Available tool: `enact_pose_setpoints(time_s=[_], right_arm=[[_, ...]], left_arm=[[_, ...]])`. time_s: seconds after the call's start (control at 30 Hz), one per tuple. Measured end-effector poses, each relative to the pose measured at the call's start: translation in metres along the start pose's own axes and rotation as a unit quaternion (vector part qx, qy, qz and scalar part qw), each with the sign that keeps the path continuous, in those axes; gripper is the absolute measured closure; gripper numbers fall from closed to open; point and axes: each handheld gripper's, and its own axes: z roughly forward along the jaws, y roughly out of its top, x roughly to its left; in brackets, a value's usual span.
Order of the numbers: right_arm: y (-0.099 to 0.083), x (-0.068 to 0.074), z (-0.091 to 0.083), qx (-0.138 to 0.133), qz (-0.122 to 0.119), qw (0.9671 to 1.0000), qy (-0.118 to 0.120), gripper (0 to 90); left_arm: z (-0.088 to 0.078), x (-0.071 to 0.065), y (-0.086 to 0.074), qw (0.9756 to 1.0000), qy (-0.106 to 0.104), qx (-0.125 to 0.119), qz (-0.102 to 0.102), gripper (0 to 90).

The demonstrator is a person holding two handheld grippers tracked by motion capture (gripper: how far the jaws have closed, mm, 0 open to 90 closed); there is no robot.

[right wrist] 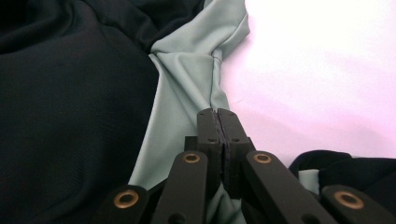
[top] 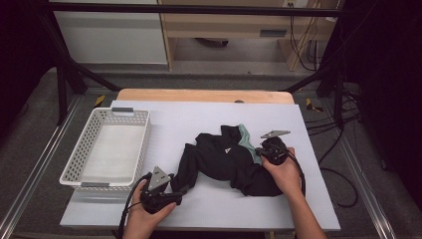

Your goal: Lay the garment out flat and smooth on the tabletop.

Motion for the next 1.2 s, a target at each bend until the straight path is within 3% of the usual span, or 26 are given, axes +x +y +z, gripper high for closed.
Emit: enact_pose_setpoints(time_s=[0.2,0.4,0.87,0.93,1.1,1.2], right_arm=[[-0.003,0.002,-0.009,0.0,-0.005,0.9998,-0.021,89.6],[-0.018,-0.003,-0.032,-0.007,0.012,0.9991,-0.04,89.6],[-0.07,-0.018,-0.083,-0.024,0.08,0.9943,-0.066,89.5],[-0.072,-0.018,-0.083,-0.033,0.076,0.9951,-0.055,88.2],[-0.058,-0.012,-0.081,-0.07,0.04,0.9957,-0.046,71.1],[-0.042,-0.014,-0.075,-0.083,0.02,0.9947,-0.057,63.1]], left_arm=[[-0.001,0.002,0.0,1.0,0.002,0.0,0.0,33.2],[0.0,0.001,0.001,1.0,0.002,0.002,0.005,33.1],[-0.001,0.008,0.002,0.9999,0.011,-0.001,0.002,33.1],[0.0,0.008,0.002,0.9999,0.013,0.0,0.004,33.0],[-0.001,0.006,0.001,0.9999,0.011,-0.001,0.004,33.1],[0.0,0.003,0.001,1.0,0.007,-0.001,0.005,33.1]])
